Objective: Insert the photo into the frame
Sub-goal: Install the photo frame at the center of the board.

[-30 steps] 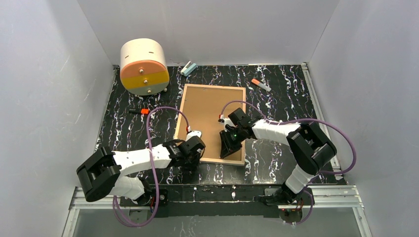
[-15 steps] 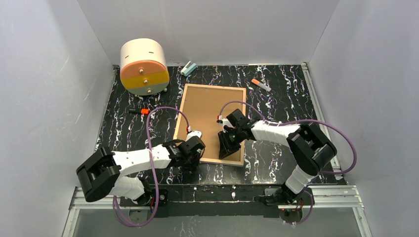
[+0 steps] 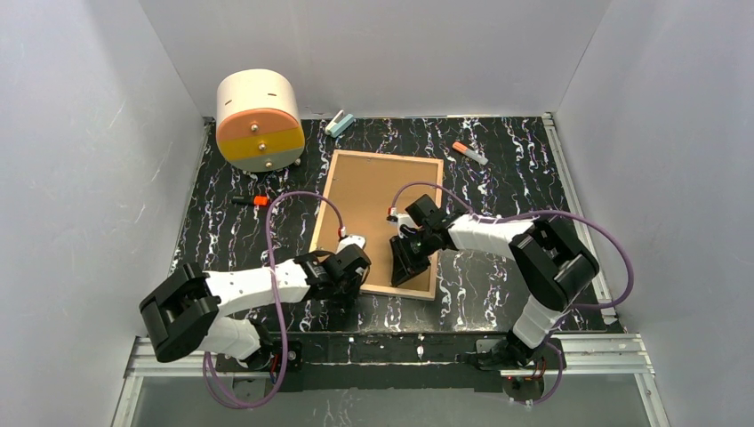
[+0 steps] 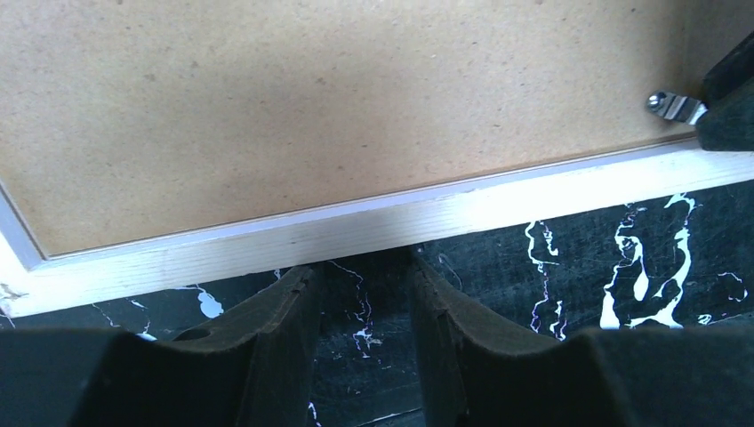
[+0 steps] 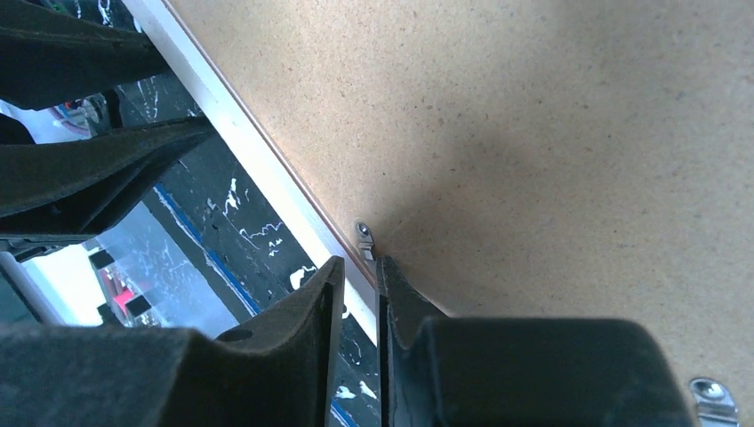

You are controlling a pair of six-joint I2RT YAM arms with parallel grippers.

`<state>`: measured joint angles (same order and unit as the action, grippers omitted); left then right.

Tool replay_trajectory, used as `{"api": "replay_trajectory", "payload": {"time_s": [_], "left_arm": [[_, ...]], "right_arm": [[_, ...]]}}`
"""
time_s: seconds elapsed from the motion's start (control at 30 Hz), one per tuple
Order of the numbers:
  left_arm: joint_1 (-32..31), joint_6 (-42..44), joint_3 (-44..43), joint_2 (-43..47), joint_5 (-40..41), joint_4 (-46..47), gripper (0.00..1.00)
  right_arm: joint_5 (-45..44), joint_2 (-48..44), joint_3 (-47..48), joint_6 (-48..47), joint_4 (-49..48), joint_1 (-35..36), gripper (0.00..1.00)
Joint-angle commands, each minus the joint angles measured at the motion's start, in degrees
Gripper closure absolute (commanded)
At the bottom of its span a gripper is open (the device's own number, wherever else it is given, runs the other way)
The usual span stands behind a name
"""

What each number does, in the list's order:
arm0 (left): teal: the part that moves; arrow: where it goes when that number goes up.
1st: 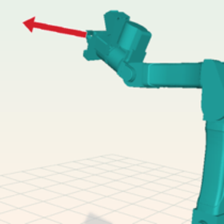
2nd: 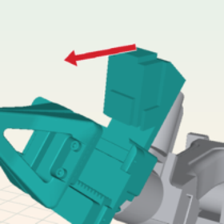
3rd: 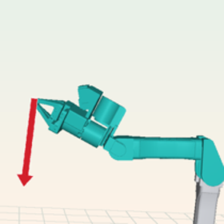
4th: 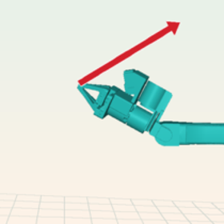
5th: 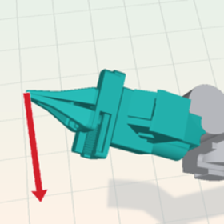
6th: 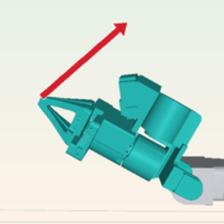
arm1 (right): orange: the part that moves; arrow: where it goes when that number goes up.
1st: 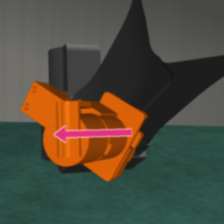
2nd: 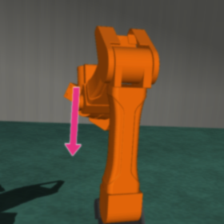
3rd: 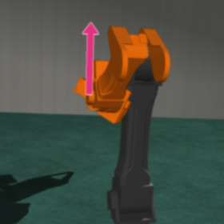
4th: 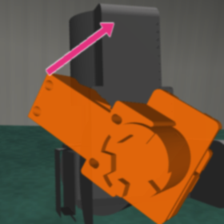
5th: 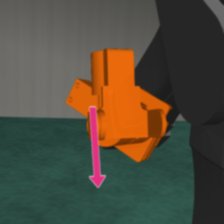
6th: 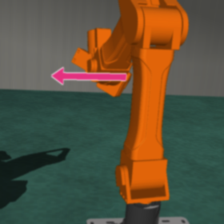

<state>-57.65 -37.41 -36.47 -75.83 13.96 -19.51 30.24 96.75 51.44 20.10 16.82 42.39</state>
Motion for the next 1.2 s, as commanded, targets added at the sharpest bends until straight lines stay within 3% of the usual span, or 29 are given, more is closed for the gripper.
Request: {"api": "replay_trajectory", "payload": {"time_s": [0.0, 0.47, 0.6, 0.7, 0.83, 1.0, 1.17], "left_arm": [[-0.01, 2.40, -1.92, -2.22, 1.07, 1.64, 0.62], [-0.01, 3.26, -3.40, -6.62, -0.93, 7.11, 0.62], [-0.01, 3.18, -2.90, -5.83, -0.79, 7.03, 0.62], [-0.01, 2.68, -2.29, -4.30, -0.31, 6.49, 0.61], [-0.01, 2.18, -2.01, -1.39, 0.63, 4.20, 0.60], [-0.01, 1.13, -2.27, 5.36, 2.97, -0.61, 0.50], [1.42, -1.94, -3.83, 9.57, 8.91, -7.26, 0.27]], "right_arm": [[3.80, 3.16, 0.93, -3.11, 0.33, 0.41, 0.72], [9.24, 5.15, 0.82, -1.60, -5.04, 1.03, 0.78], [8.73, 4.60, 1.38, -0.19, -7.18, 0.98, 0.70], [3.41, 3.96, 2.34, 1.81, -6.91, 0.89, 0.61], [-2.87, 1.36, 2.00, 4.14, -7.06, 0.43, 0.59], [-4.21, -1.07, 0.98, 4.34, -7.24, 0.24, 0.61], [-3.34, -0.43, 0.93, 4.01, -7.08, 0.18, 0.61]]}}
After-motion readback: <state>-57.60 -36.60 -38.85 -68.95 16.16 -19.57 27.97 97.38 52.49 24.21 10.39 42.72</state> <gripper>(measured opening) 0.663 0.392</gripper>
